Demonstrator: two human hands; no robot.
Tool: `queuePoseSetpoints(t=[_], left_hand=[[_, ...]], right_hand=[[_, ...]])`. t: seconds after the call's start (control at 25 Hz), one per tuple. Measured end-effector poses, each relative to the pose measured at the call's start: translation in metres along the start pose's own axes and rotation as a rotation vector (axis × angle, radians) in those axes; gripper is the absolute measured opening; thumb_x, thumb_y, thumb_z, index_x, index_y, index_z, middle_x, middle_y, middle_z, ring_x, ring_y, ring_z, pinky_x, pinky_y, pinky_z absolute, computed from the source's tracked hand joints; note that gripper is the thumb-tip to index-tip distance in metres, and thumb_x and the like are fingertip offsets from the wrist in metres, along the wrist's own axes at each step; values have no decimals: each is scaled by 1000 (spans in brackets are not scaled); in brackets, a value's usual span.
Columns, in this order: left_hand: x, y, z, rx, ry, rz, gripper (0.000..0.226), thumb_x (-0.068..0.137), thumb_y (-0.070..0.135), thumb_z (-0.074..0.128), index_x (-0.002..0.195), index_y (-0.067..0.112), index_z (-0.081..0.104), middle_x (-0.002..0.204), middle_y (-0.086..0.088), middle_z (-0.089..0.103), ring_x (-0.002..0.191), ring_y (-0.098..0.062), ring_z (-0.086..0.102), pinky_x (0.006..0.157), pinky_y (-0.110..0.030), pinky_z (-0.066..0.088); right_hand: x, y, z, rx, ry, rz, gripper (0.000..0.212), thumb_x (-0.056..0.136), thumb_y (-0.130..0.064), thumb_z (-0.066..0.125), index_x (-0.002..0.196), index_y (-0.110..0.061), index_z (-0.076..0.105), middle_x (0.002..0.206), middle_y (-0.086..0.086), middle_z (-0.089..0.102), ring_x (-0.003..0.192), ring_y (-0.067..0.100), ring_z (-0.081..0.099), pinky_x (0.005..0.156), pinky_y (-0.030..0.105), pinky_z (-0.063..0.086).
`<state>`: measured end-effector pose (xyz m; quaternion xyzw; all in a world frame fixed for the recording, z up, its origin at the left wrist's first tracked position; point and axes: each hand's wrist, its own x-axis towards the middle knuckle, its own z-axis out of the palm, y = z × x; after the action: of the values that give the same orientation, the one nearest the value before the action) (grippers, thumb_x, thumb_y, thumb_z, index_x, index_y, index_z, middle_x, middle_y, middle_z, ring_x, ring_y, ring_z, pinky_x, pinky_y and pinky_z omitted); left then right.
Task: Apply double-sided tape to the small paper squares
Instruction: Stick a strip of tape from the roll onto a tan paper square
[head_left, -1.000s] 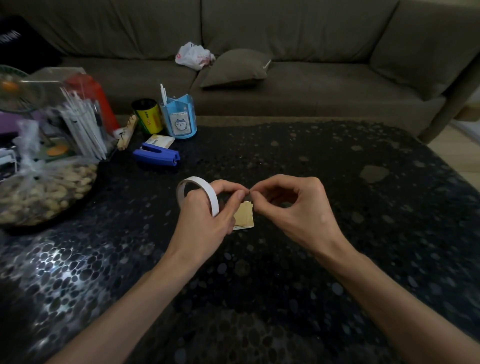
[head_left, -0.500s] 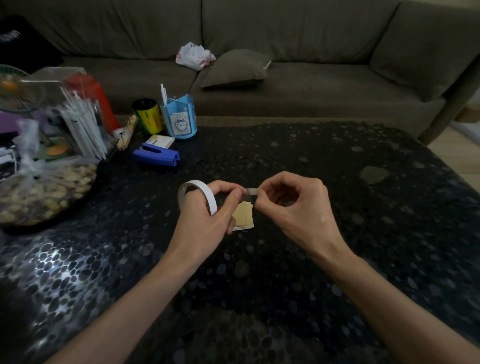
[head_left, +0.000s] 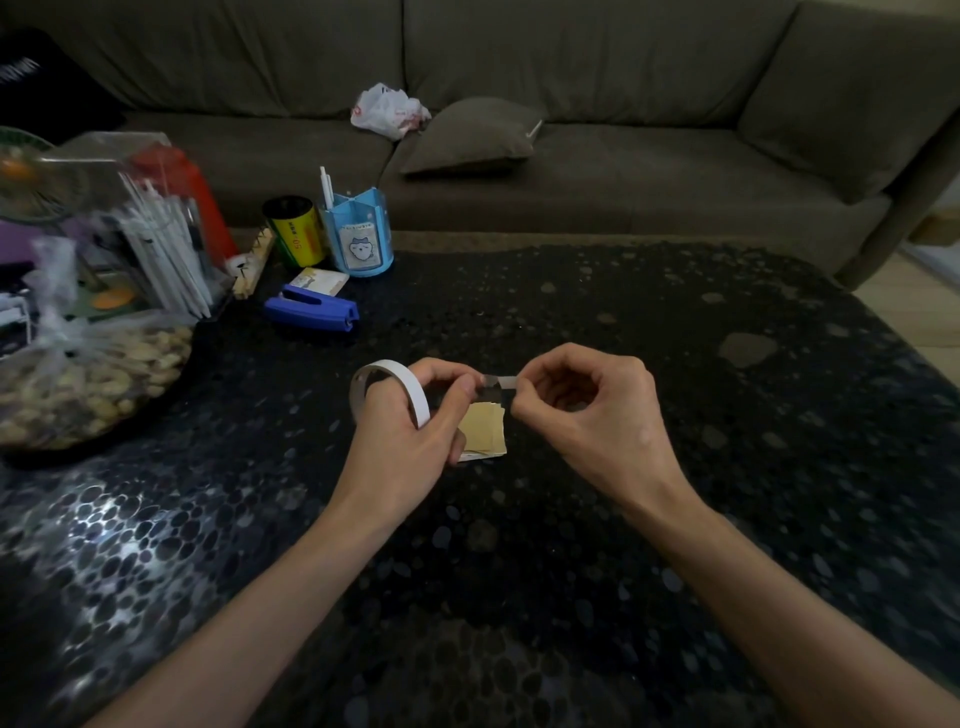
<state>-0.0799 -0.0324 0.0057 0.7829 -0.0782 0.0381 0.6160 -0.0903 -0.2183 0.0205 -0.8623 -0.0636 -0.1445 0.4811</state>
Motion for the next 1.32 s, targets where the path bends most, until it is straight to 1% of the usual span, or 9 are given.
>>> queuePoseSetpoints(t=[0.2,0.44,0.6,0.72,0.88,1.0,1.12,1.2,1.32], left_hand=[[1,-1,-2,23,1,12,11,101,22,63,105,20,72,80,-7,71,53,-7,59,54,-17,49],[1,-6,-1,50,-5,-3,10,102,23,62,105,21,72,62,2,65,52,-3,57,53,-15,47],[2,-4,-2,62,15,3,11,102,22,62,105,20,72,80,-12,71,53,-5,57,53,-16,47],[3,-3,-4,55,23,-4,11,101,23,62,105,21,72,83,-15,71,53,-7,57,54,-17,49],[3,-5,-3,61,18,-17,12,101,23,62,106,22,72,84,-17,71,53,-7,57,54,-16,48],[3,-6,-2,55,22,-31,11,102,23,62,105,23,73,84,-16,71,53,-8,56,53,-17,48],[5,-7,-2,60,28,-35,11,102,23,62,105,23,73,84,-14,71,53,-8,57,53,-17,48],[6,-8,-2,71,30,-36,11,102,23,62,106,22,73,84,-13,71,54,-8,58,54,-17,49],[6,-9,-2,80,35,-45,12,102,23,62,106,22,73,84,-12,72,54,-8,58,55,-19,50]], right_hand=[[1,2,1,1,5,-1,9,88,-18,79,93,-24,75,83,-12,72,82,1,69,75,16,56],[2,7,4,-6,2,10,8,89,-18,80,94,-24,76,84,-13,73,82,0,70,74,15,55],[5,10,4,0,4,20,8,89,-18,80,94,-23,76,84,-12,72,81,0,69,74,15,55],[7,14,1,-19,3,22,8,89,-18,79,95,-23,76,85,-13,72,83,0,69,75,15,56],[25,39,-15,-274,-137,186,16,95,-21,73,109,-28,70,102,-14,68,93,0,65,85,20,54],[34,63,-24,-510,-300,315,12,99,-23,69,103,-32,62,109,-7,67,88,2,60,83,25,52],[37,77,-25,-667,-345,296,10,102,-23,64,111,-27,65,117,-2,65,89,7,57,81,27,50],[41,78,-25,-719,-350,282,19,104,-22,61,122,-22,66,125,1,62,99,13,60,86,30,52],[42,79,-27,-818,-361,262,27,102,-17,62,127,-23,65,131,2,59,111,19,63,90,33,54]])
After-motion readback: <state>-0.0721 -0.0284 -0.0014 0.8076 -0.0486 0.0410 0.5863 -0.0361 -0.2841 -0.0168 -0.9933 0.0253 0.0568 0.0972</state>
